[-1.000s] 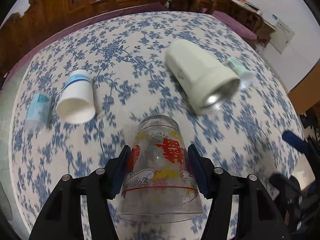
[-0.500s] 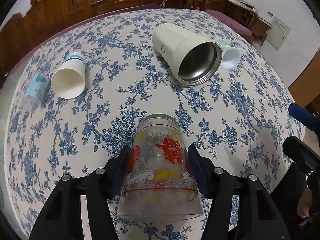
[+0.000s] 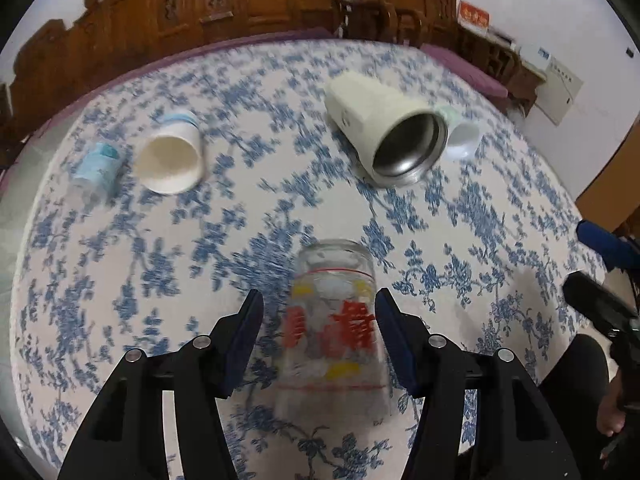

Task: Flip cup upside down

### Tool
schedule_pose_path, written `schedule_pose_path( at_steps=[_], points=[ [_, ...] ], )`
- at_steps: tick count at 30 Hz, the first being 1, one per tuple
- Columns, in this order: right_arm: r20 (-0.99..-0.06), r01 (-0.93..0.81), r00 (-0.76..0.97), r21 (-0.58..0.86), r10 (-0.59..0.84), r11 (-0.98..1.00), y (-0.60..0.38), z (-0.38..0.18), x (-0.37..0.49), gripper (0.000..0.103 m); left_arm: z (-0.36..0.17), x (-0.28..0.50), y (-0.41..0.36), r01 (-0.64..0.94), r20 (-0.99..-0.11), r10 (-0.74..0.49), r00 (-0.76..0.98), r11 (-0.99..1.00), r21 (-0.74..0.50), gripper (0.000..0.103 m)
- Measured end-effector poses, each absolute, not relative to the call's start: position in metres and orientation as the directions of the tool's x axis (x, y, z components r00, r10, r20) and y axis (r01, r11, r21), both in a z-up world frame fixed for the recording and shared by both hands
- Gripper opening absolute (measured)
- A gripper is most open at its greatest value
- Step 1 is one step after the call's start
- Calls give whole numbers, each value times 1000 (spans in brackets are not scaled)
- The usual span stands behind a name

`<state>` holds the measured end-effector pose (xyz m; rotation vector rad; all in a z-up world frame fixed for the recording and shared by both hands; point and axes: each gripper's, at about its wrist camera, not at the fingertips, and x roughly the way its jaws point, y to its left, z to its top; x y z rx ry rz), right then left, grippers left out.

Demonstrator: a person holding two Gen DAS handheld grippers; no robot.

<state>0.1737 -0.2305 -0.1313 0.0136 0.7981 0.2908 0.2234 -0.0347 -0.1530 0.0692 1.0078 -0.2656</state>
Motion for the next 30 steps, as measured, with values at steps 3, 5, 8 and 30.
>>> schedule_pose_path(
  at_steps=[3, 5, 8, 30],
  points=[
    [-707, -263, 659, 101, 255, 960, -221, -130, 172, 79, -140, 211, -19, 226, -807, -183, 561, 972, -63, 56],
    [-709, -267, 657, 97, 255, 959, -216, -129, 172, 79, -132, 203, -8, 202, -786, -169, 594, 978, -58, 61],
    [-711, -283, 654, 87, 258, 955, -203, -127, 172, 79, -121, 196, 9, 155, -749, -145, 647, 986, -57, 84],
    [-847, -325, 403, 222, 347, 919, -119, -163, 242, 79, -122, 192, 88, 6, -686, -29, 727, 999, -36, 94]
  ],
)
